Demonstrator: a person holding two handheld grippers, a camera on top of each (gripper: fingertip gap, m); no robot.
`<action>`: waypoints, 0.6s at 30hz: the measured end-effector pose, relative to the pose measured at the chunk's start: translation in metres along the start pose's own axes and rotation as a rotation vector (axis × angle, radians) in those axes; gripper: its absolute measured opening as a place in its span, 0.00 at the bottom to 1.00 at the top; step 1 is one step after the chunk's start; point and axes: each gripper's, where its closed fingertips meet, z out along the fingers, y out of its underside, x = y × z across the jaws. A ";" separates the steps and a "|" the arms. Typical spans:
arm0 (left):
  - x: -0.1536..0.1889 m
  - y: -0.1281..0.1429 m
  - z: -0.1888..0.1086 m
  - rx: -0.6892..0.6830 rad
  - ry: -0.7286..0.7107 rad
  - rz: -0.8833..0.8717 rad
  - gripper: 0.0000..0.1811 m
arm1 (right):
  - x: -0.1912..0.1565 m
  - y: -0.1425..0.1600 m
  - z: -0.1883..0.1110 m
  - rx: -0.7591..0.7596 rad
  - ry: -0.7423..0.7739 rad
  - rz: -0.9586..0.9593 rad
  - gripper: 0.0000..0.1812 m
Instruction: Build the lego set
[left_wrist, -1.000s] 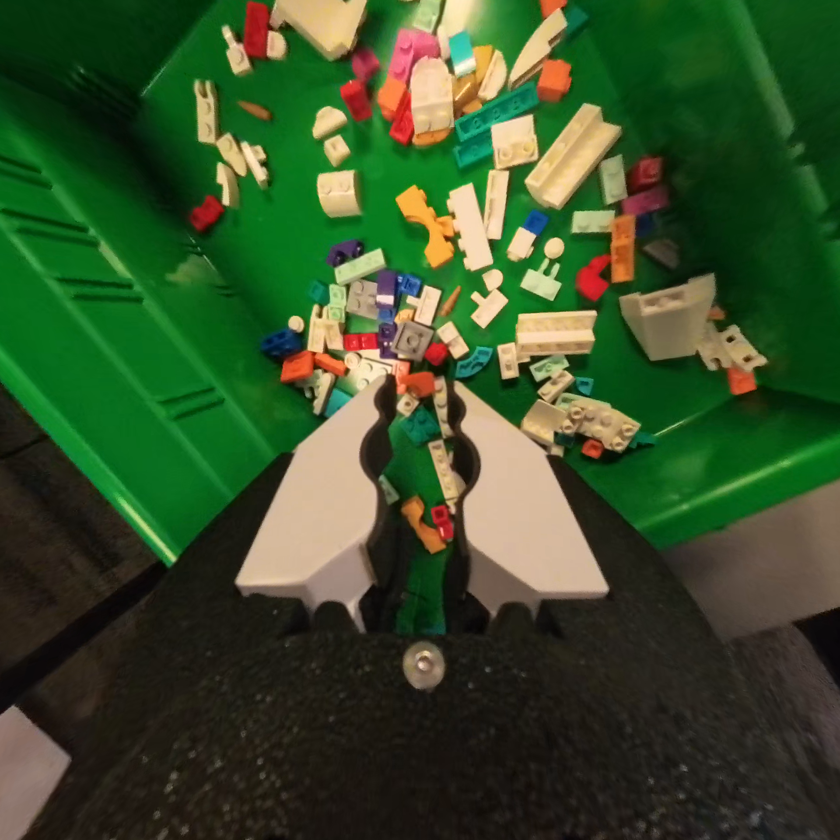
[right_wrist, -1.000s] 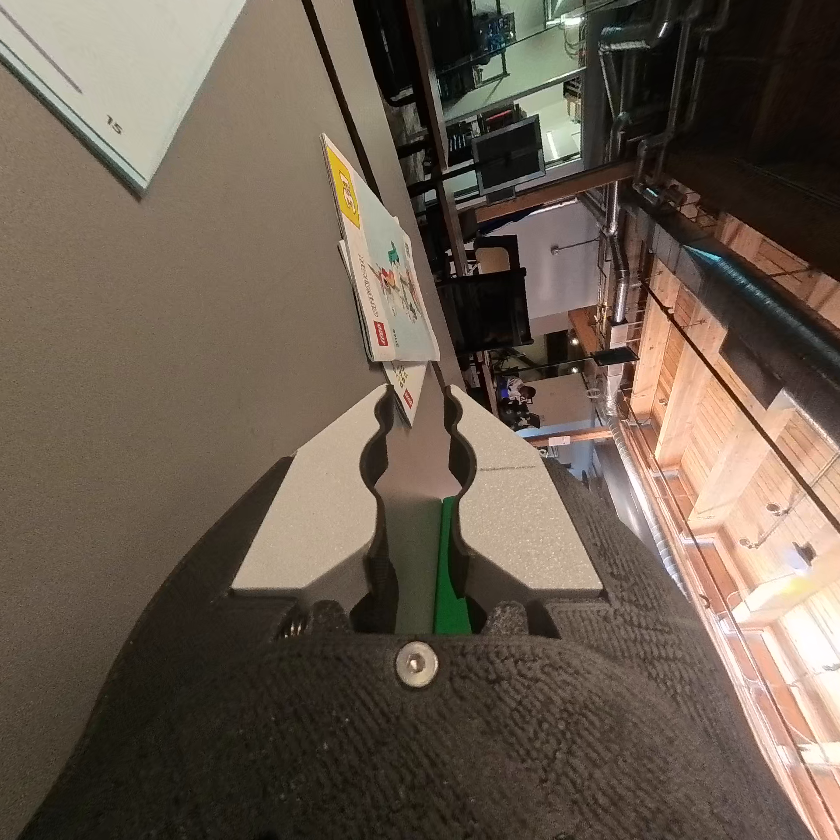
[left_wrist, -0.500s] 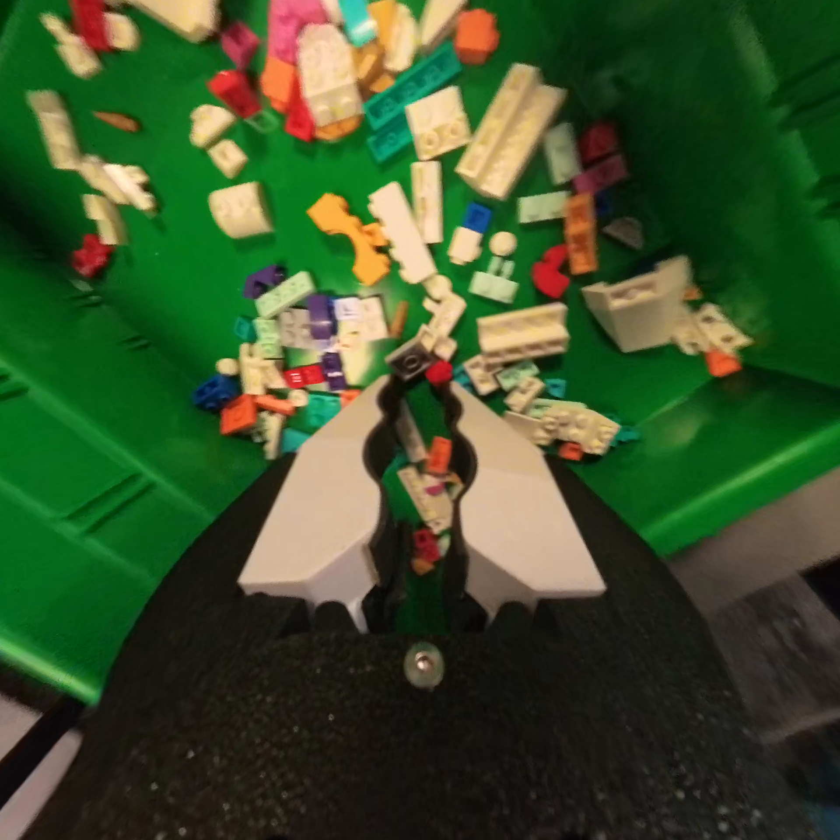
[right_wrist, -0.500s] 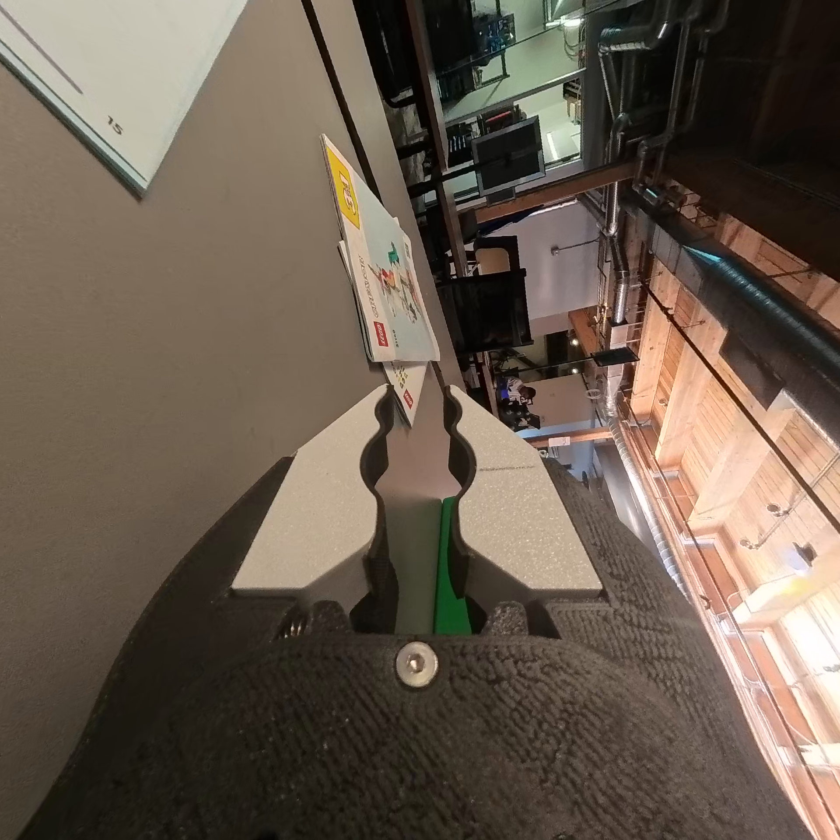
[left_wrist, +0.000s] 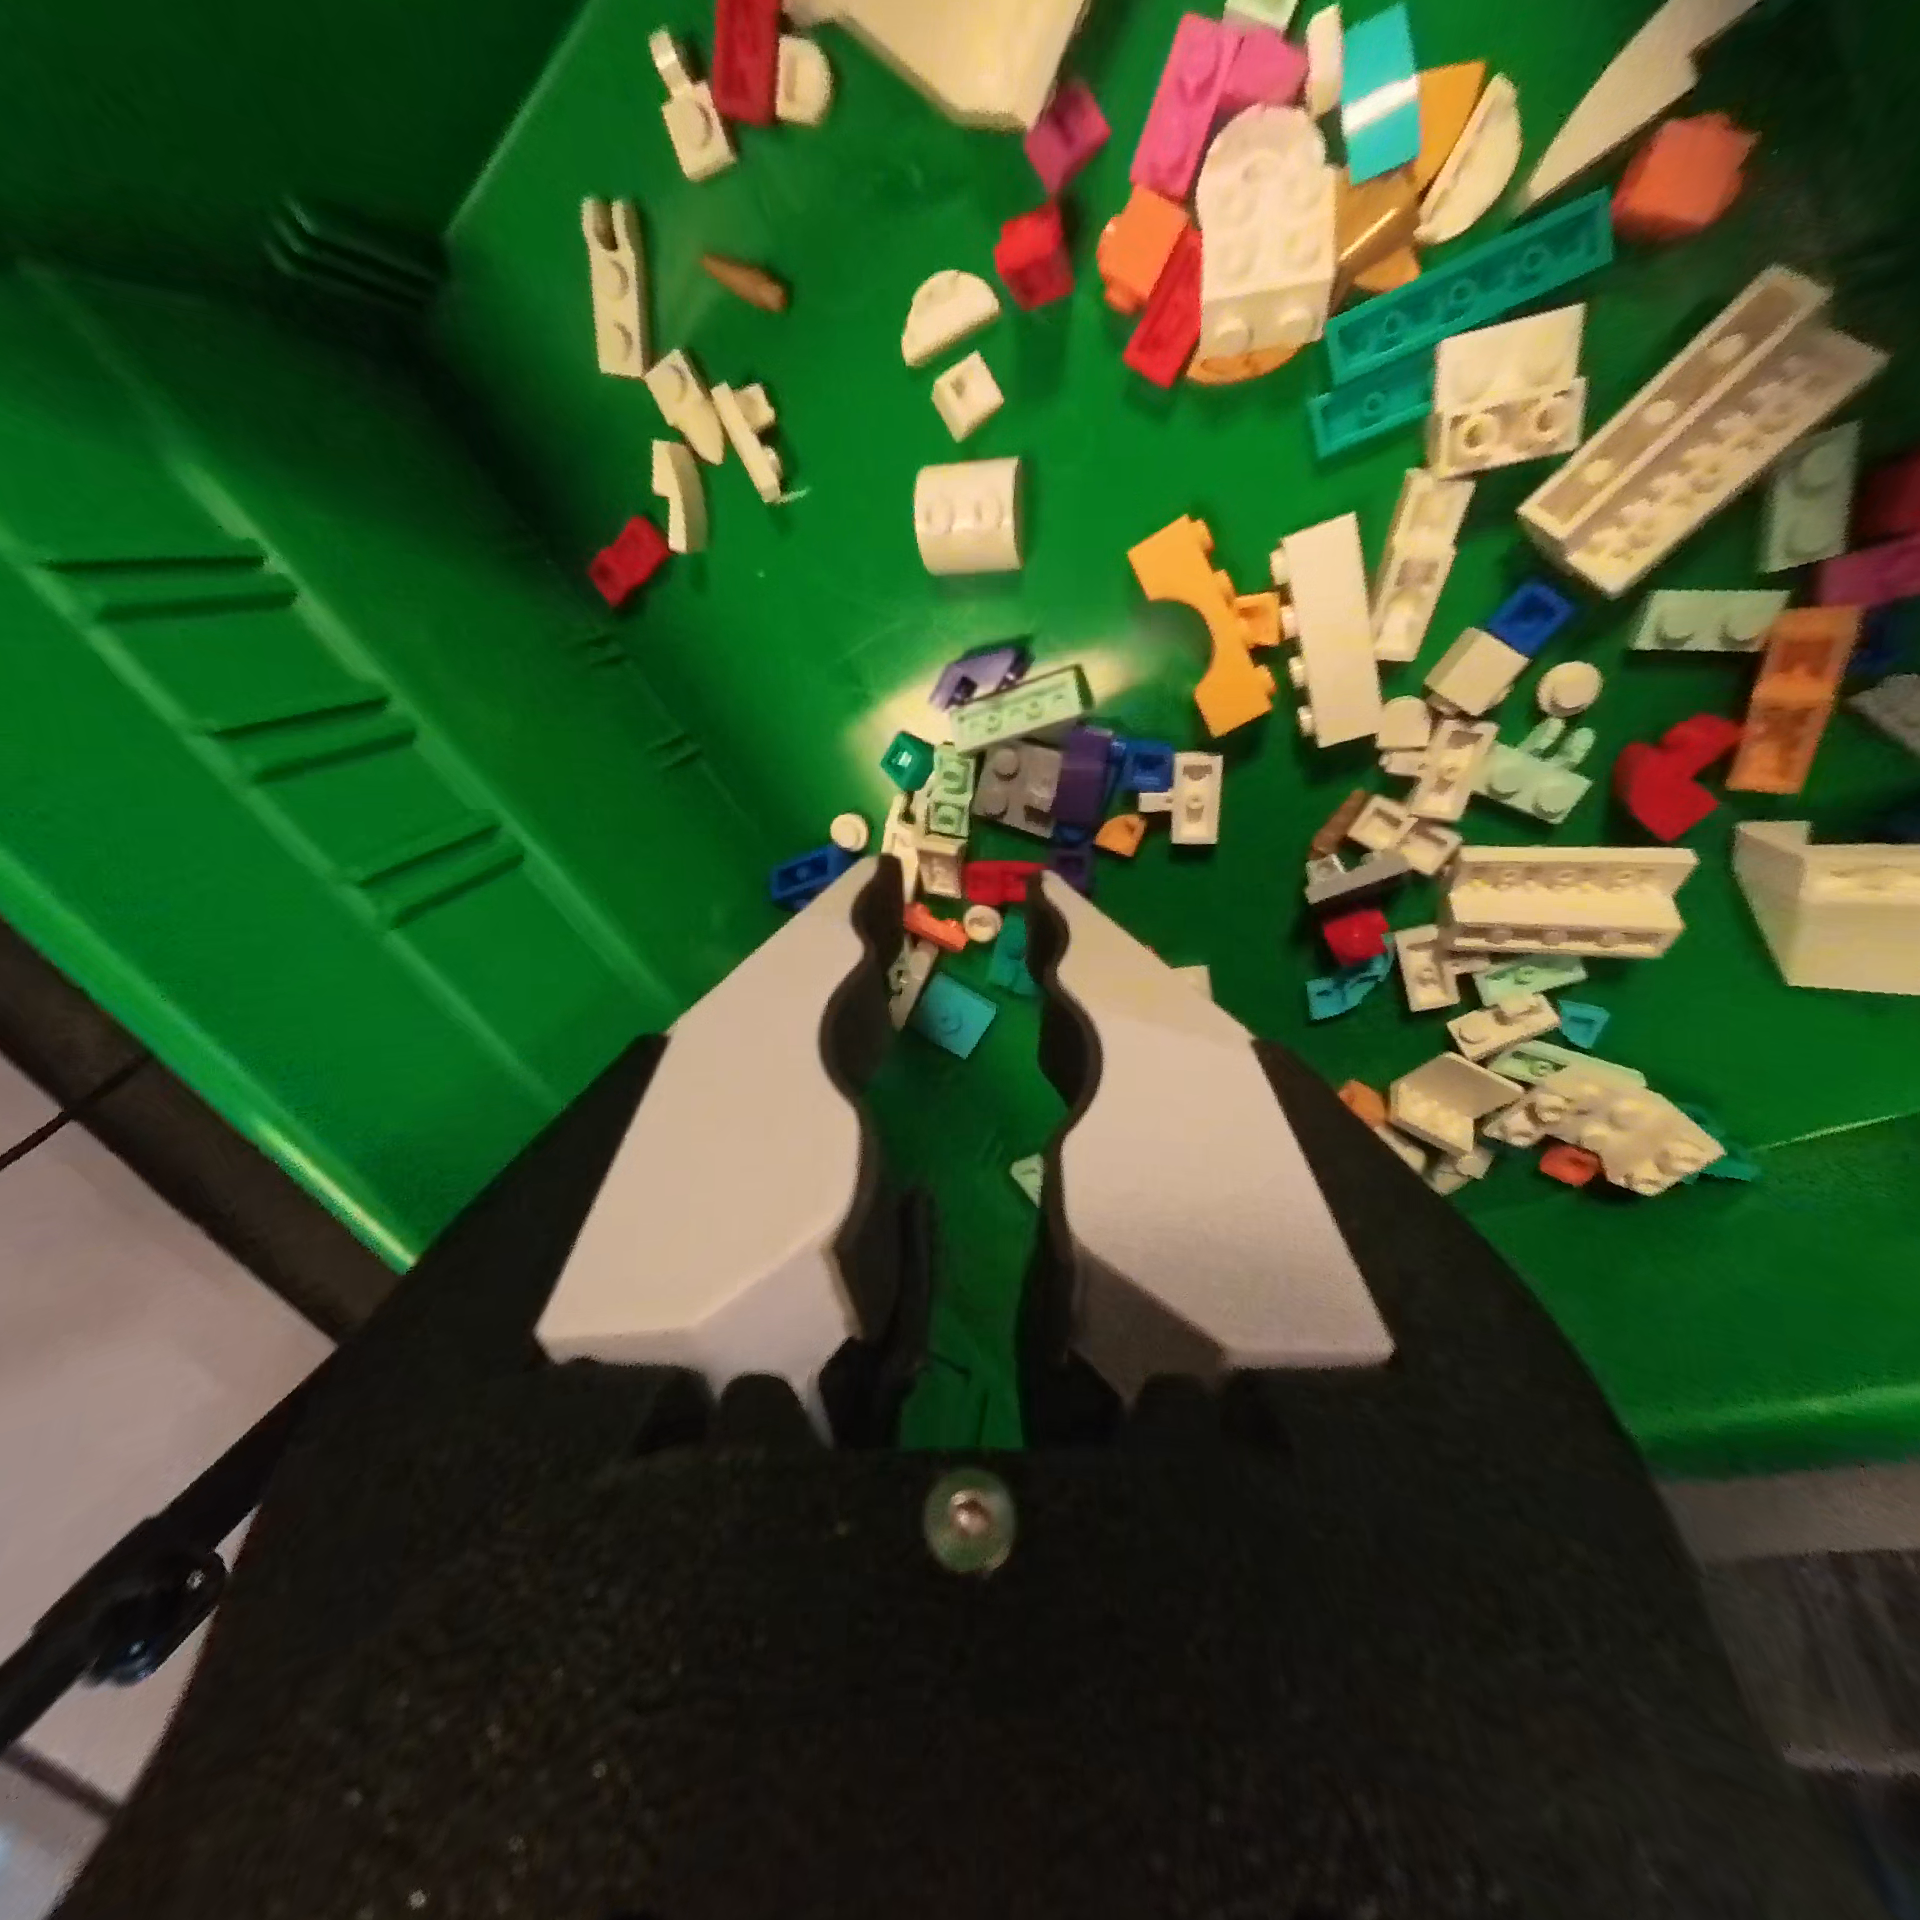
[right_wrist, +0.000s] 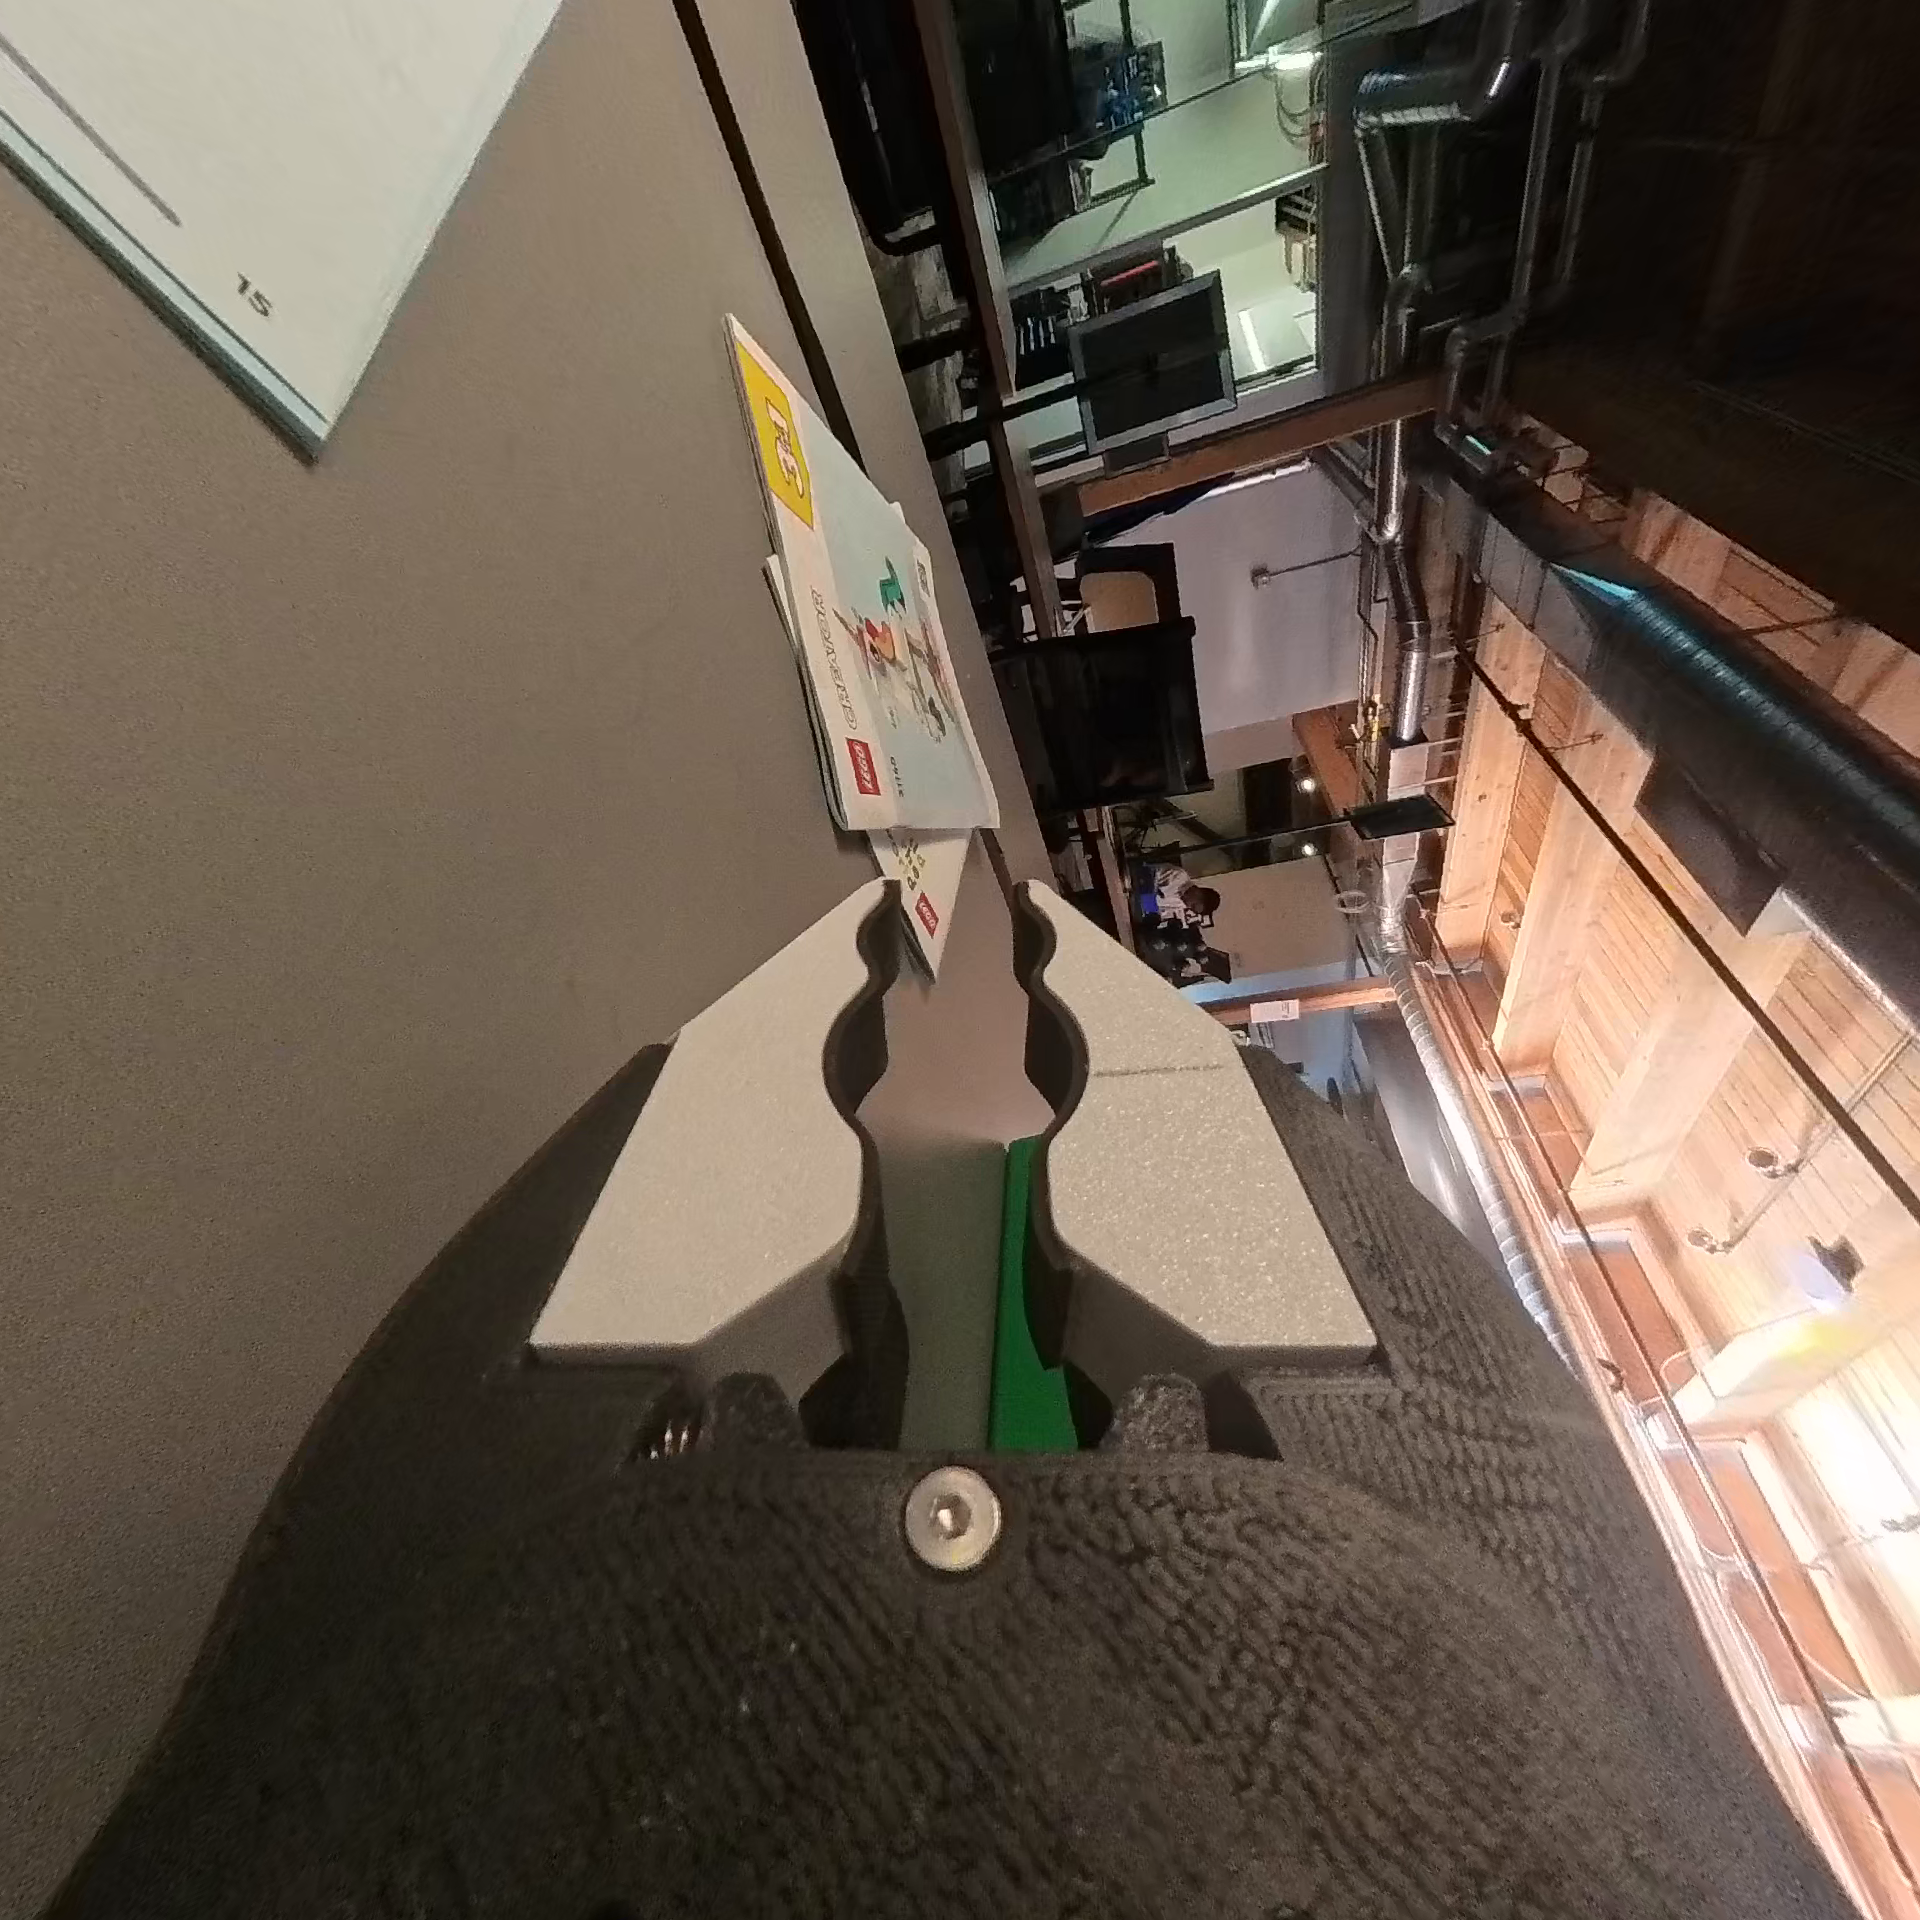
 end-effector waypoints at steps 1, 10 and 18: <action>-0.001 0.001 0.002 -0.017 0.000 0.000 0.12 | 0.000 0.000 0.000 0.001 0.001 0.001 0.11; 0.000 0.005 0.007 -0.061 0.039 0.000 0.06 | 0.001 -0.003 -0.001 0.017 0.004 0.004 0.11; 0.007 -0.030 -0.047 0.247 -0.044 0.092 0.03 | 0.001 -0.009 -0.003 0.049 0.002 0.005 0.11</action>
